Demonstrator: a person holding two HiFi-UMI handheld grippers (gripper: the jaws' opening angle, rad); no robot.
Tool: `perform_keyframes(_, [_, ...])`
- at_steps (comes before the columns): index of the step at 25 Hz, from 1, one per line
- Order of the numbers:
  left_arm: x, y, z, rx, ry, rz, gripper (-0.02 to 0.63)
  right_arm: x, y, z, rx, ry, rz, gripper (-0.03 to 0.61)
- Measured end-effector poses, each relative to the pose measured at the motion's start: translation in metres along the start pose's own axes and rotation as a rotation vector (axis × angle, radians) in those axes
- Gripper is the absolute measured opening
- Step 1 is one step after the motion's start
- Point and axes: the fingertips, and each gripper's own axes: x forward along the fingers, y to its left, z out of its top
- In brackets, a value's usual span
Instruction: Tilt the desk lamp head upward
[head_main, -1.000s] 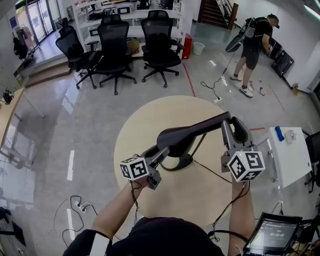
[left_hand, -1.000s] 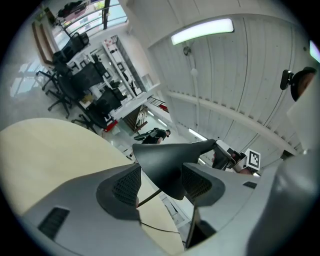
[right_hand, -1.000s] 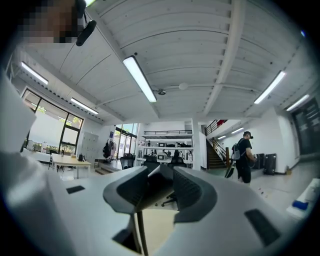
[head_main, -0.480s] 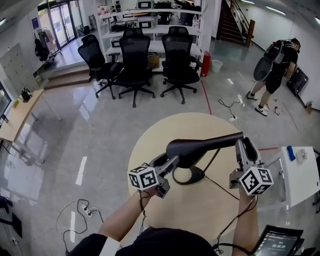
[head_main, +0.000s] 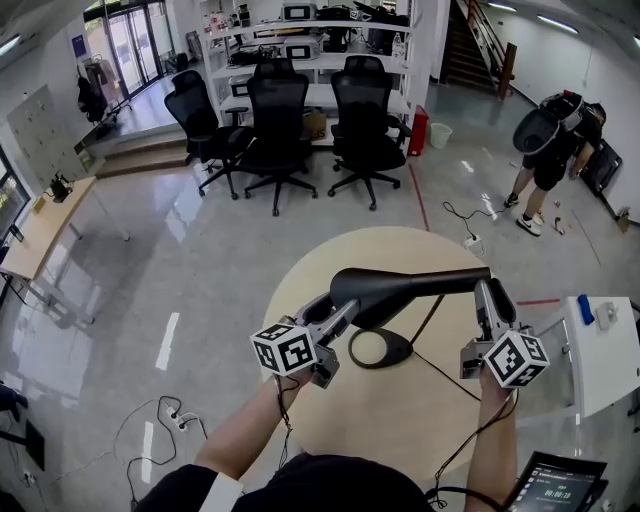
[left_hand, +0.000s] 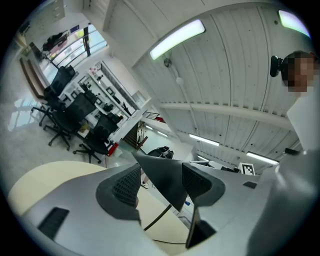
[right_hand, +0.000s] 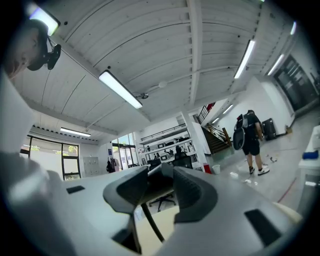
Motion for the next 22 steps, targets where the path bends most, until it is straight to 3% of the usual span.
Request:
perform_keyframes(4, [0.0,0.0,0.001,0.018,0.011,-0.001,0.265,0.0,0.001,0.001,-0.055,0.051,-0.001,0.163])
perform_keyframes(8, [0.001,-0.004,0.006,0.02,0.009,-0.002,0.265,0.007,0.001,0.026,-0.056,-0.004,-0.01,0.163])
perform_keyframes(13, [0.0,-0.008,0.013,0.022,-0.002,-0.008,0.265,0.021,0.001,0.008,-0.087,0.096,-0.032,0.163])
perform_keyframes(22, [-0.003,-0.02,0.04,0.057,-0.054,-0.036,0.265,0.019,-0.007,-0.002,0.038,0.06,-0.019,0.163])
